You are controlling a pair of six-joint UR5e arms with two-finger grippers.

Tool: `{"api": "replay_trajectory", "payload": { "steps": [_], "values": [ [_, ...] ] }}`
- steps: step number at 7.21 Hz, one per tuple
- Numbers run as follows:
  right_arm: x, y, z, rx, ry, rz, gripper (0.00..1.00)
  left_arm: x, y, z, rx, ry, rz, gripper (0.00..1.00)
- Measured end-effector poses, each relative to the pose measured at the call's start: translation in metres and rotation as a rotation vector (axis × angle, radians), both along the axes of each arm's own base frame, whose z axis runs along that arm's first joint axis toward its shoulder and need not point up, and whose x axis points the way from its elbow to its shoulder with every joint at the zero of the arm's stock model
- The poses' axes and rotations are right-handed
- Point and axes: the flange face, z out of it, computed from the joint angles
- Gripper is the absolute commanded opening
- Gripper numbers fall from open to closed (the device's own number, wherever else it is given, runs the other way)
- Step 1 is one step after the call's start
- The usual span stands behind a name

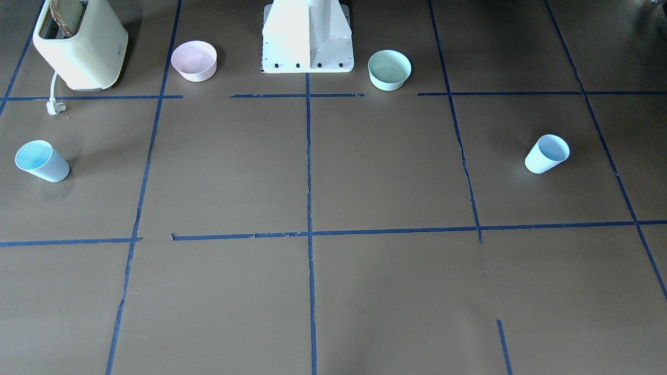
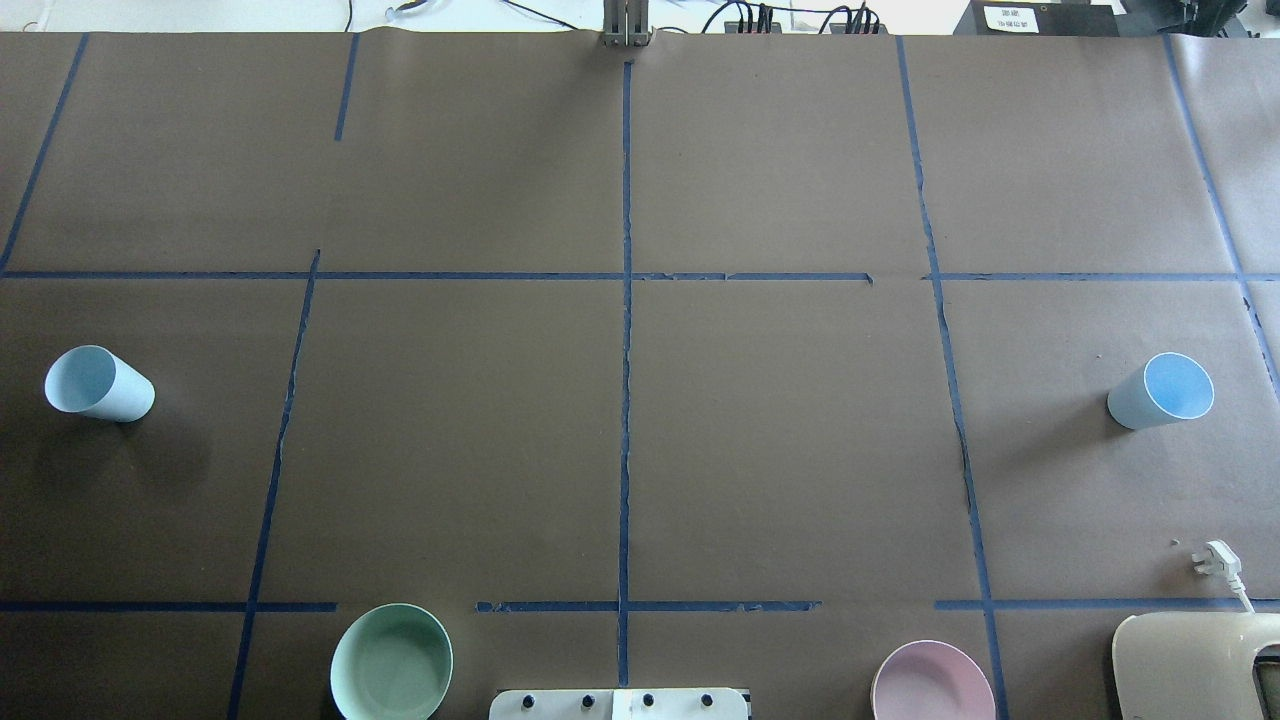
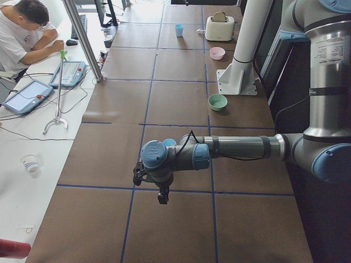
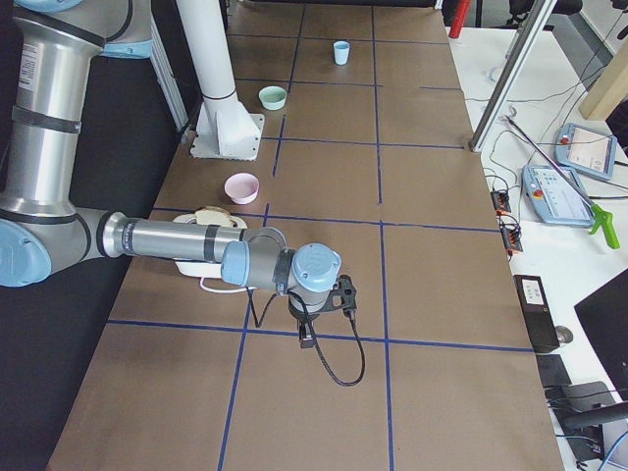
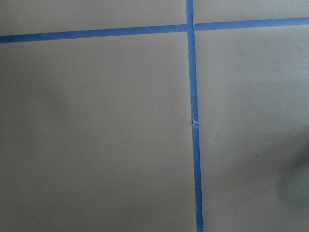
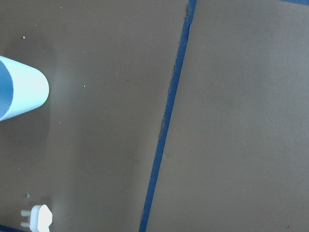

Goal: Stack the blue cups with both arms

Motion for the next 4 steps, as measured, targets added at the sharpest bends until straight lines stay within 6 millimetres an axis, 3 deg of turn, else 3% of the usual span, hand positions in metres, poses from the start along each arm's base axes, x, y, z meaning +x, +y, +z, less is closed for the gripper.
{"api": "replay_trajectory", "payload": {
  "steps": [4],
  "values": [
    [0.0,-0.001,0.0,0.001,0.0,-0.001,1.0,0.014,-0.004,0.003,-0.002,-0.018,0.035,1.0]
  ]
}}
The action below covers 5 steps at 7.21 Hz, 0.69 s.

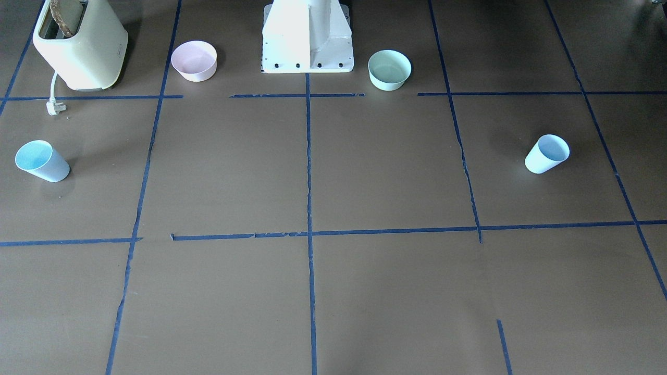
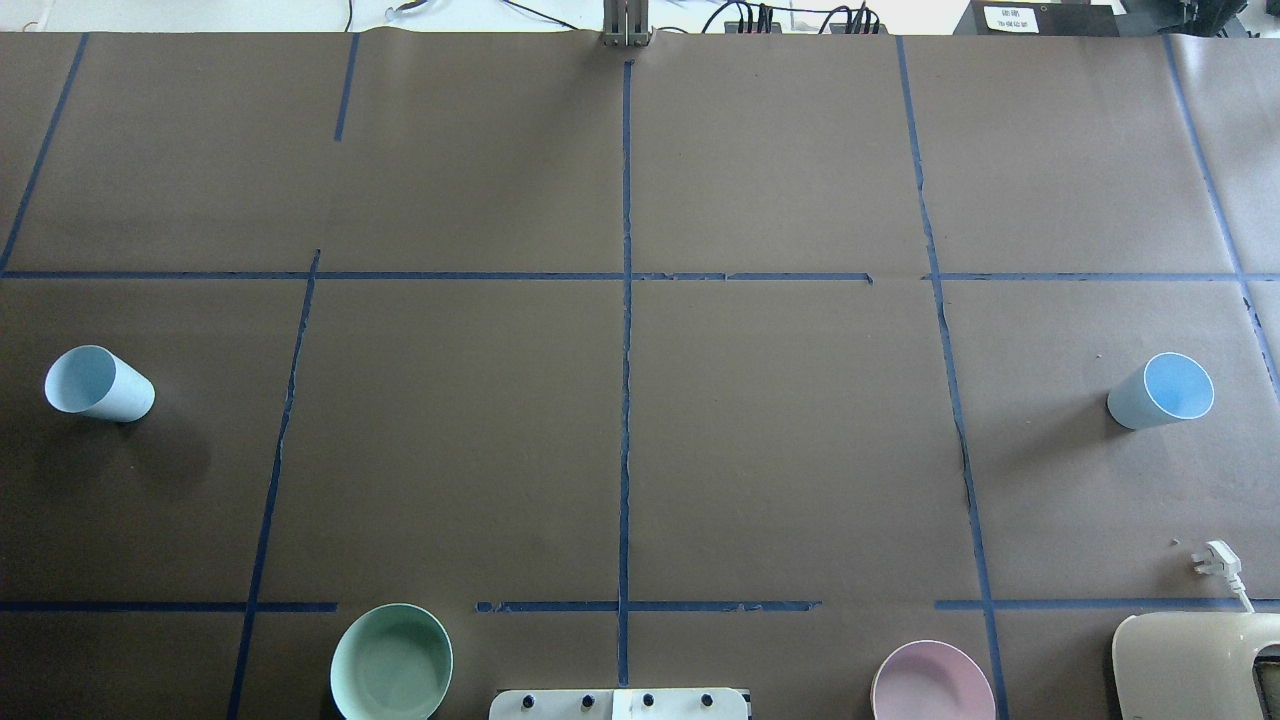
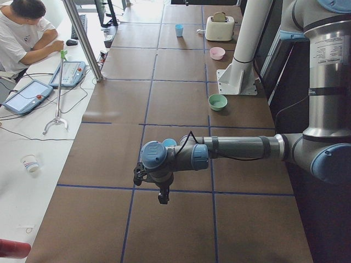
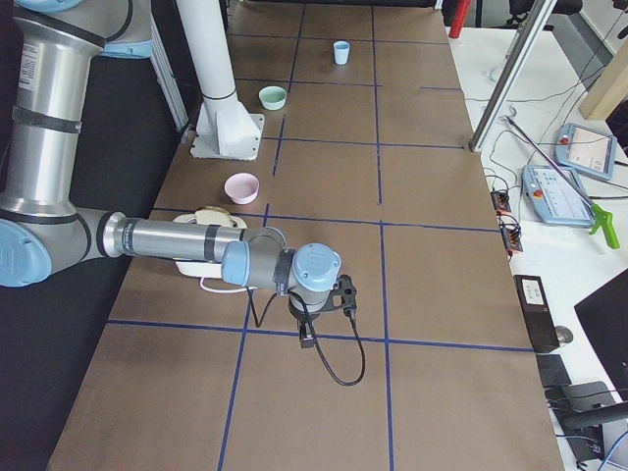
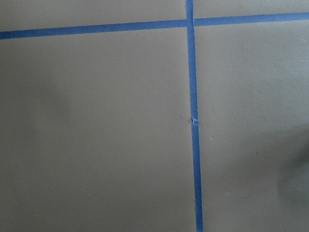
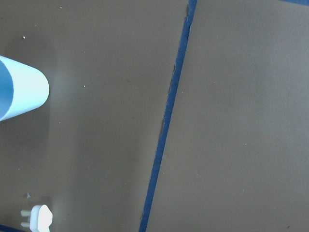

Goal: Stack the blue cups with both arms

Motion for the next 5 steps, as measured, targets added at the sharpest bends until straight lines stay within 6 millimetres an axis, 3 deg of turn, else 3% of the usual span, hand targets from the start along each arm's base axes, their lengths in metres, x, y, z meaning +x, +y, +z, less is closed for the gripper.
{"api": "replay_trajectory", "payload": {
  "steps": [2,4,5],
  "values": [
    [0.0,-0.001,-0.001,0.002,0.0,0.0,1.0,0.014,-0.017,-0.012,0.041,-0.054,0.038,1.0],
    [0.0,-0.003,-0.002,0.006,0.0,0.0,1.0,0.022,-0.061,-0.055,0.172,-0.054,0.045,1.0],
    [0.0,-0.004,-0.003,0.007,0.0,0.0,1.0,0.027,-0.073,-0.069,0.213,-0.043,0.05,1.0]
  ]
}}
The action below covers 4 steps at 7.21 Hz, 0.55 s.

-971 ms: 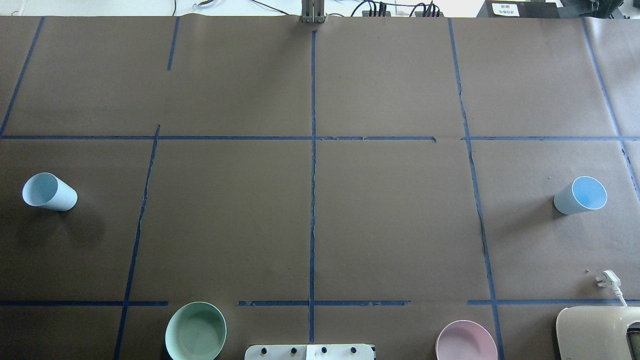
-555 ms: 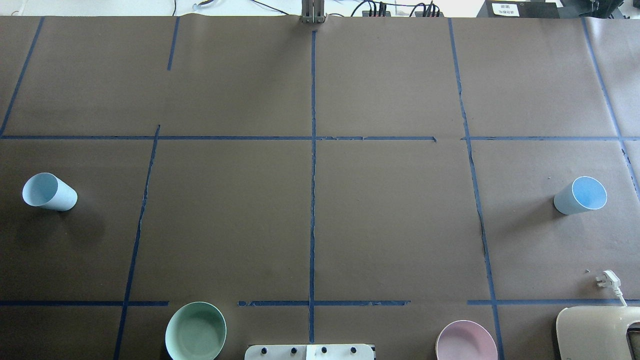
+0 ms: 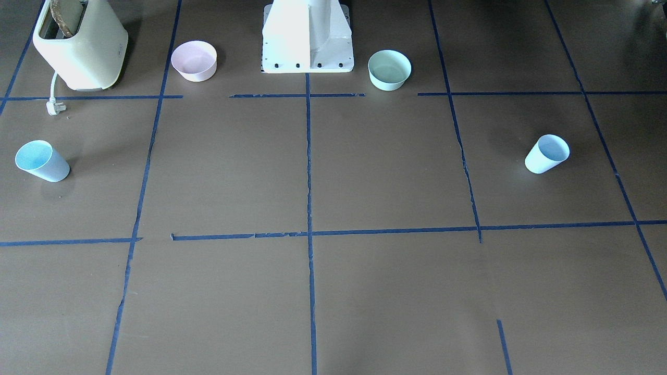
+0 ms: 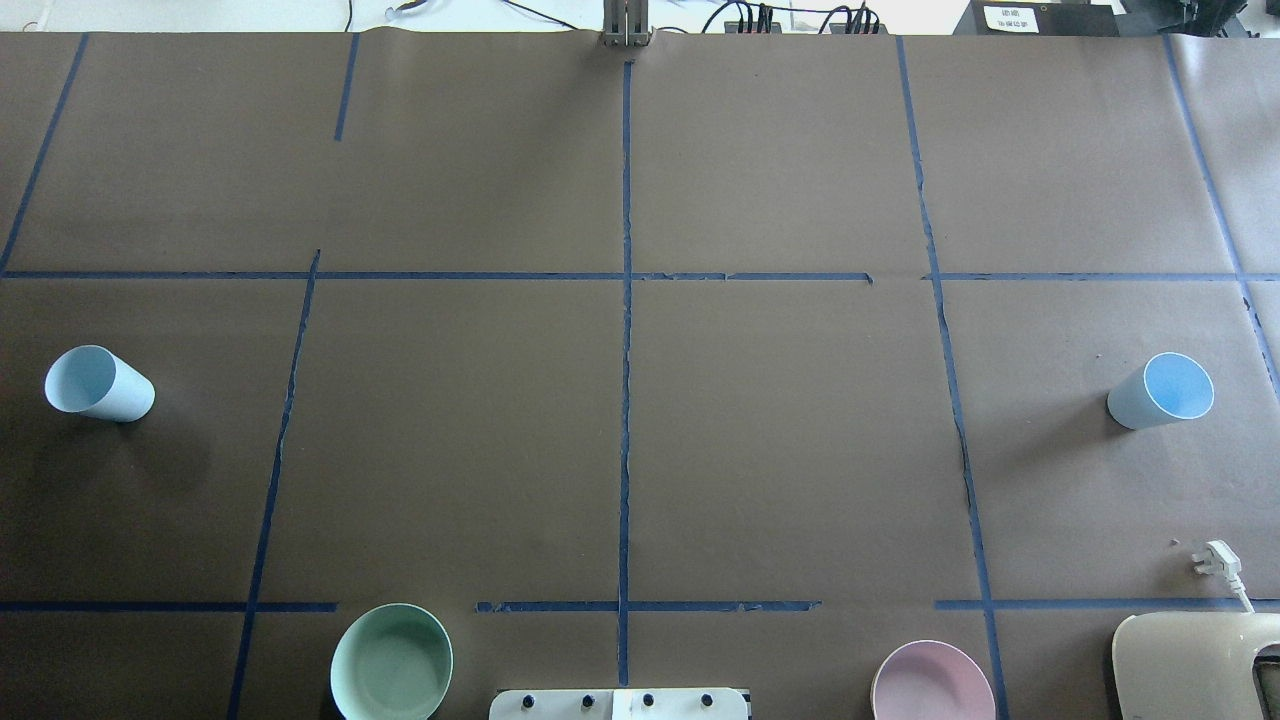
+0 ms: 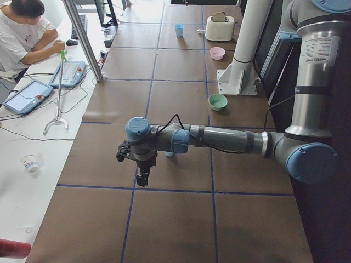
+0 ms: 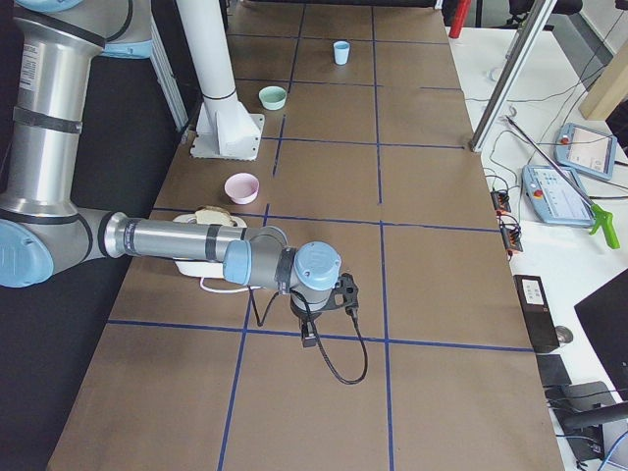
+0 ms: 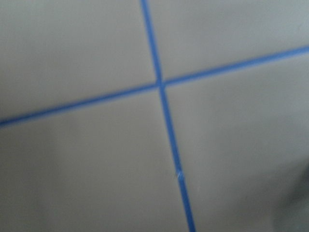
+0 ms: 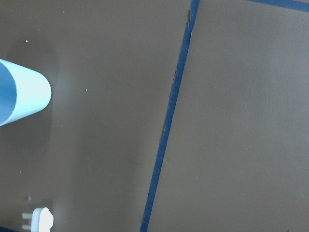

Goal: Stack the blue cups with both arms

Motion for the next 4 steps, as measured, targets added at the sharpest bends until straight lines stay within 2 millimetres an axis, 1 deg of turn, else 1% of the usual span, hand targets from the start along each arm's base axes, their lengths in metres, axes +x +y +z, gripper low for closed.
{"api": "replay_trajectory", "payload": {
  "steps": [1,2,3,4],
  "values": [
    [0.0,0.0,0.0,-0.001,0.0,0.0,1.0,0.006,-0.004,-0.008,0.037,0.021,0.012,1.0],
    [0.0,0.0,0.001,-0.001,0.0,0.0,1.0,0.022,-0.001,-0.012,0.077,0.048,0.028,1.0],
    [0.0,0.0,0.001,-0.001,-0.001,0.0,1.0,0.051,0.007,-0.012,0.087,0.075,0.022,1.0],
    [0.0,0.0,0.001,-0.002,-0.004,0.001,1.0,0.083,0.02,-0.01,0.066,0.104,-0.012,1.0]
  ]
}}
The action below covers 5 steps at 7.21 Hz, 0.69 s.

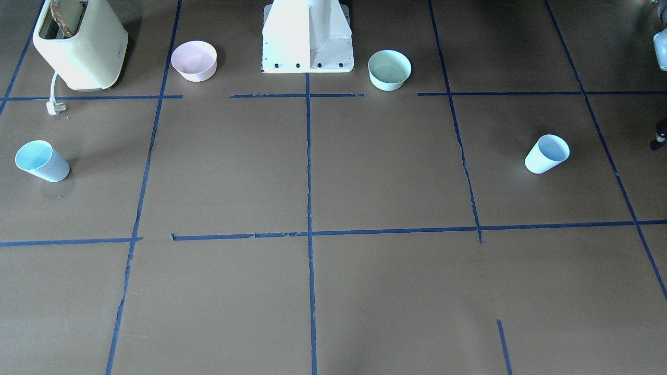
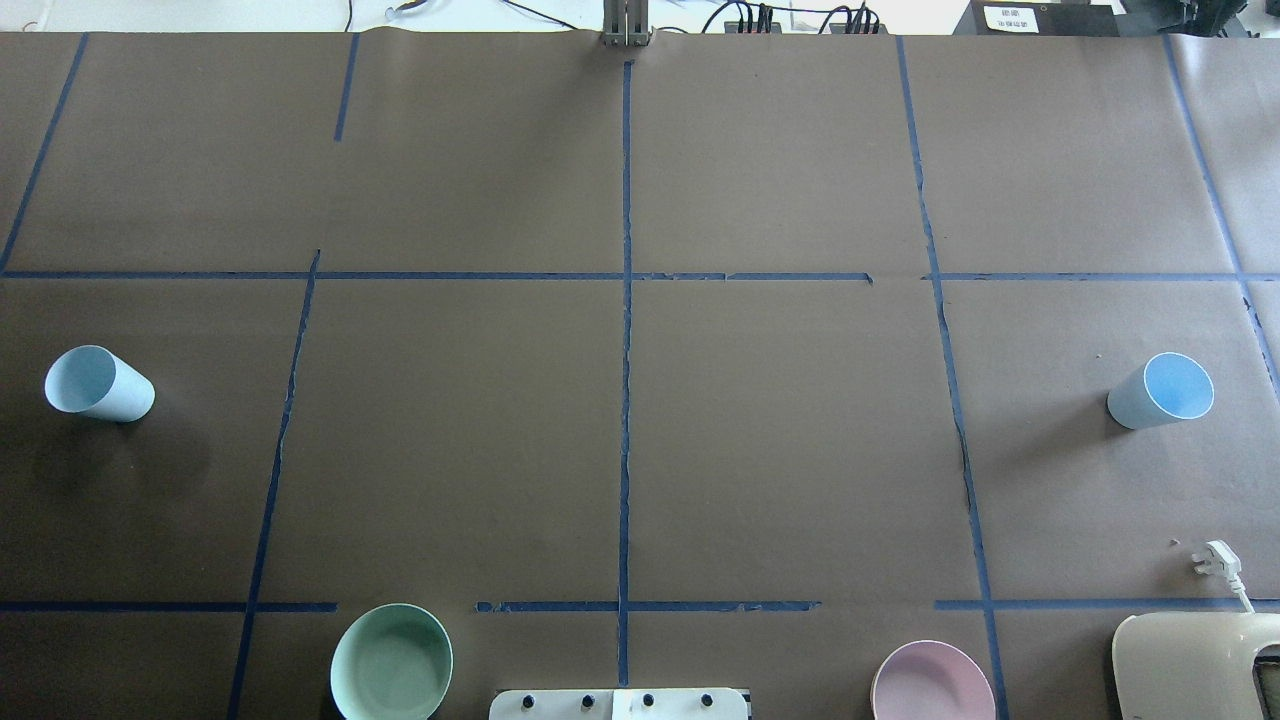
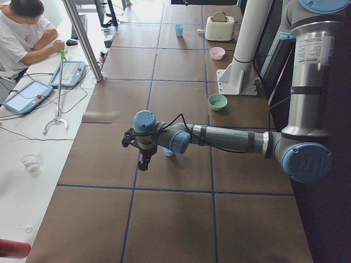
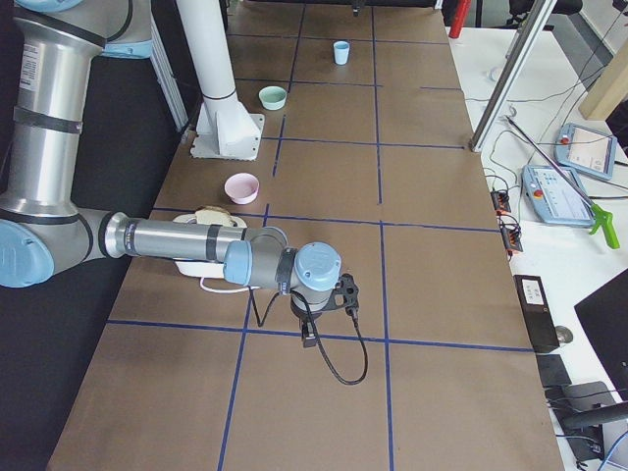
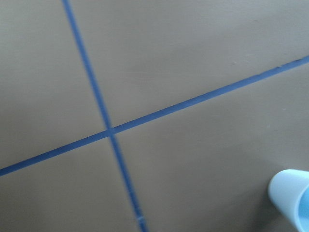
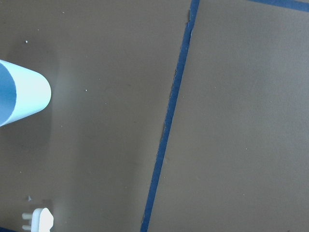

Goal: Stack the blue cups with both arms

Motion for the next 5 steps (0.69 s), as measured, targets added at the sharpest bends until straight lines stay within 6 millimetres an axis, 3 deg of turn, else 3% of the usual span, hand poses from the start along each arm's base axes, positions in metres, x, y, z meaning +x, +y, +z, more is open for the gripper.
{"api": "replay_trajectory", "payload": {
  "steps": [3,5],
  "values": [
    [0.0,0.0,-0.001,0.001,-0.005,0.001,1.0,0.07,0.042,0.007,-0.153,0.068,-0.109,1.0],
    [0.0,0.0,-0.001,0.003,-0.006,0.001,1.0,0.085,0.047,0.009,-0.21,0.068,-0.146,1.0]
  ]
}}
